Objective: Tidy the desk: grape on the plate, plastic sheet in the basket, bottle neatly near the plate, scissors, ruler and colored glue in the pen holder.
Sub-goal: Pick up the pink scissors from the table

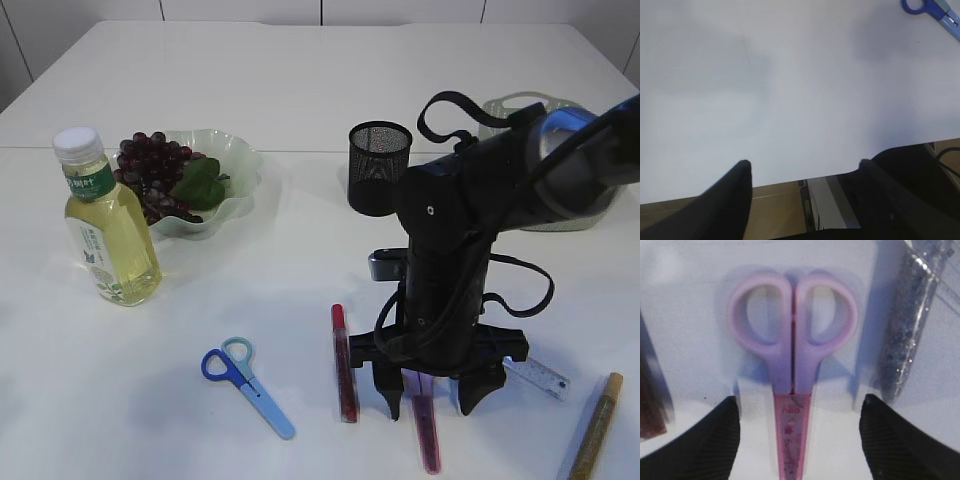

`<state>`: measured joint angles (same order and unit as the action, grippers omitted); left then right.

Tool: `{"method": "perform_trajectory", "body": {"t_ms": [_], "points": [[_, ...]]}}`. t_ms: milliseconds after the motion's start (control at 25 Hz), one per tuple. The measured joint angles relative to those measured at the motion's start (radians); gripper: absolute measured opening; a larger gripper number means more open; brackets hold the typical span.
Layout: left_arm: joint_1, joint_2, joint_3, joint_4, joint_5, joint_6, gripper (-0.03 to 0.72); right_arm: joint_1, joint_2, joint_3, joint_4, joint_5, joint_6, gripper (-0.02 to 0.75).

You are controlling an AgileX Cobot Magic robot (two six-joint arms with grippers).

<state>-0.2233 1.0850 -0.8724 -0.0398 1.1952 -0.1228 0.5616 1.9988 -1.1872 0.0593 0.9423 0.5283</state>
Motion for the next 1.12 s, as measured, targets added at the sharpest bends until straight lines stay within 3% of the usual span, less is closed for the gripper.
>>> {"method": "perform_trajectory", "body": {"t_ms": [1120], "points": [[0.000, 0.000, 0.000, 0.000, 0.000, 0.000, 0.477, 0.000, 0.013, -0.002, 0.010, -0.003, -0.002, 0.575]]}}
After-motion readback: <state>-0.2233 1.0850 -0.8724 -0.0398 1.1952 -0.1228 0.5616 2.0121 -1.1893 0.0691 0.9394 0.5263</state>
